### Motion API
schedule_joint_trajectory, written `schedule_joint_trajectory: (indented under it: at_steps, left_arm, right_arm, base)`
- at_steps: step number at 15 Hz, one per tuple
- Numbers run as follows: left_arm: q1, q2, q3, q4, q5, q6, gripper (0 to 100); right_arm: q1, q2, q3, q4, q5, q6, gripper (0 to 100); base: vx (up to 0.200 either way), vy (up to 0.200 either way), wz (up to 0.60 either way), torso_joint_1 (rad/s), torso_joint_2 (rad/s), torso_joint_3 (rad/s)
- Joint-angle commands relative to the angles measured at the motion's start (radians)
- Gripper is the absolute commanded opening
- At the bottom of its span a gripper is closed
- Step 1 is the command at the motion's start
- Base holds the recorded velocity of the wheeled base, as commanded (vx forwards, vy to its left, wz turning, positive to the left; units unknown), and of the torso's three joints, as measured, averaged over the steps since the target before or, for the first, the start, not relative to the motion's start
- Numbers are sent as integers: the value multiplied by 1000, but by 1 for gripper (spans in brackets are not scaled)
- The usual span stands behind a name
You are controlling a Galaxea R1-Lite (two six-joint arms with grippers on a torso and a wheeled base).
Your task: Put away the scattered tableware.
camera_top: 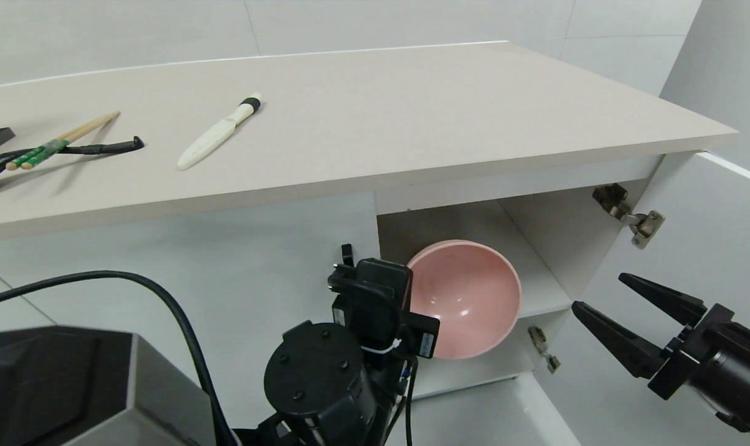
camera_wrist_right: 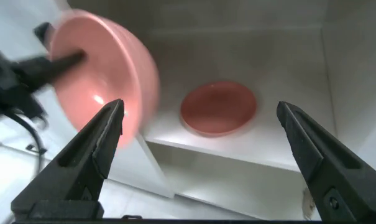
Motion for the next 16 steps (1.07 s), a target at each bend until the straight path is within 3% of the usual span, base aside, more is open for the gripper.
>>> schedule_joint_trajectory:
  at_steps: [1, 5, 10, 15, 16]
  left_arm:
    - [-3, 34, -7, -1, 0, 1, 0]
    - [-3, 35, -30, -1, -74, -1, 0]
    - [-6, 54, -104, -1, -72, 7, 0]
    - [-3, 81, -170, -1, -74, 55, 0]
    - [-3, 87, -171, -1, -74, 55, 0]
  right_arm:
    - [9, 52, -26, -1, 0, -16, 100]
    - [29, 156, -79, -1, 0, -61, 100]
    - [28, 286, -194, -1, -7, -88, 100]
    - [26, 306, -244, -1, -31, -88, 100]
    - [26, 300, -243, -1, -31, -88, 0]
  base:
    - [0, 0, 0, 0, 0, 0]
    - [0, 0, 0, 0, 0, 0]
    - [0, 0, 0, 0, 0, 0]
    - [0, 0, 0, 0, 0, 0]
    - [0, 0, 0, 0, 0, 0]
